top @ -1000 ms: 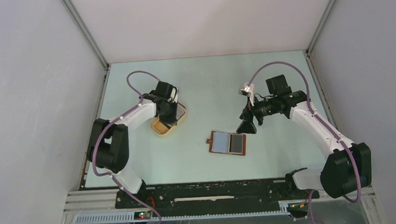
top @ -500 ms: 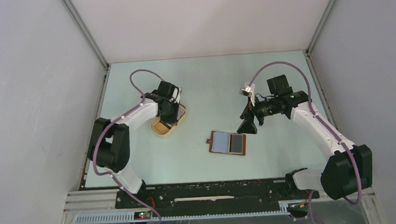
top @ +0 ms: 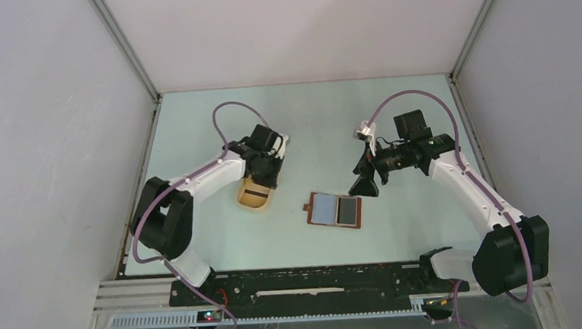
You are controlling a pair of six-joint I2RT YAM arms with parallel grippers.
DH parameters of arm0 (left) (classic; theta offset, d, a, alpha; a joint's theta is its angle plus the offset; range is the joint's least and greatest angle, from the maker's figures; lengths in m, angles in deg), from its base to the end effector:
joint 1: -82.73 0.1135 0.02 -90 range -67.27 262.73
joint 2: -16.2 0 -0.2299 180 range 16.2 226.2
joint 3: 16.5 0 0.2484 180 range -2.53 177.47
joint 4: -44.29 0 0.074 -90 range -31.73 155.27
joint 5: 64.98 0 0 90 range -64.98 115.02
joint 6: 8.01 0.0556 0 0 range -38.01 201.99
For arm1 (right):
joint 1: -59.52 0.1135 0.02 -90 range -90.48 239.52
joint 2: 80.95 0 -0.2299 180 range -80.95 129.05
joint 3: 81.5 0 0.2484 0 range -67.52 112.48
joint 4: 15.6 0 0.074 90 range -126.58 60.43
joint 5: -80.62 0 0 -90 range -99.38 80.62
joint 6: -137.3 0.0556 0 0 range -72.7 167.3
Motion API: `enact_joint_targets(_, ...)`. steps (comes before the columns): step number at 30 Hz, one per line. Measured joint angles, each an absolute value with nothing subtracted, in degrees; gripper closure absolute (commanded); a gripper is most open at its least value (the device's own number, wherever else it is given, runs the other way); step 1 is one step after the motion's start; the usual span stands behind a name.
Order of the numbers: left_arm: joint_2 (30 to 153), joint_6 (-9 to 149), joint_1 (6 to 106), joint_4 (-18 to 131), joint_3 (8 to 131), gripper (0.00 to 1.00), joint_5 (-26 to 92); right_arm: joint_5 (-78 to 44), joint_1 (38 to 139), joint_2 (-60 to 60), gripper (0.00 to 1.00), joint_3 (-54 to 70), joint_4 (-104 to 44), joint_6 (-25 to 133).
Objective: Put the credit cards into the card holder
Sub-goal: Move the storage box to the center of the board.
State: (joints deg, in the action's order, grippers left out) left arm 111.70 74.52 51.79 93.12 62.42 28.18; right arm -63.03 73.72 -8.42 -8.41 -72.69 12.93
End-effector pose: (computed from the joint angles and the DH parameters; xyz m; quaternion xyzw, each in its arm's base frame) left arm 0.2849 -0.1744 0.1537 0.2044 0.9551 -0.0955 0.1922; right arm 0.2395 0.1068 0.2460 -0.4699 0.7255 0.3805 0.3287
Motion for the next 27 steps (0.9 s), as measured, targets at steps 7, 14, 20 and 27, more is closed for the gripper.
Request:
enact_joint_targets(7,110.1,74.4,47.5,91.7,60.9,0.91,30.8,-63.5,73.5,-8.9,0.09,-8.4,-72.8,12.9)
enact_joint_targets(14,107.5,72.5,46.6,91.1,58.2,0.67,30.1,-63.5,73.4,-8.9,0.09,-8.4,-73.1,12.9)
enact_joint_targets(20,99.7,70.8,46.6,89.5,57.9,0.38,23.3,-63.5,73.4,-8.9,0.09,-8.4,-73.2,12.9)
enact_joint_targets(27,106.9,70.5,46.7,92.0,61.4,0.45,16.9,-63.5,73.3,-8.9,0.08,-8.4,-73.4,12.9)
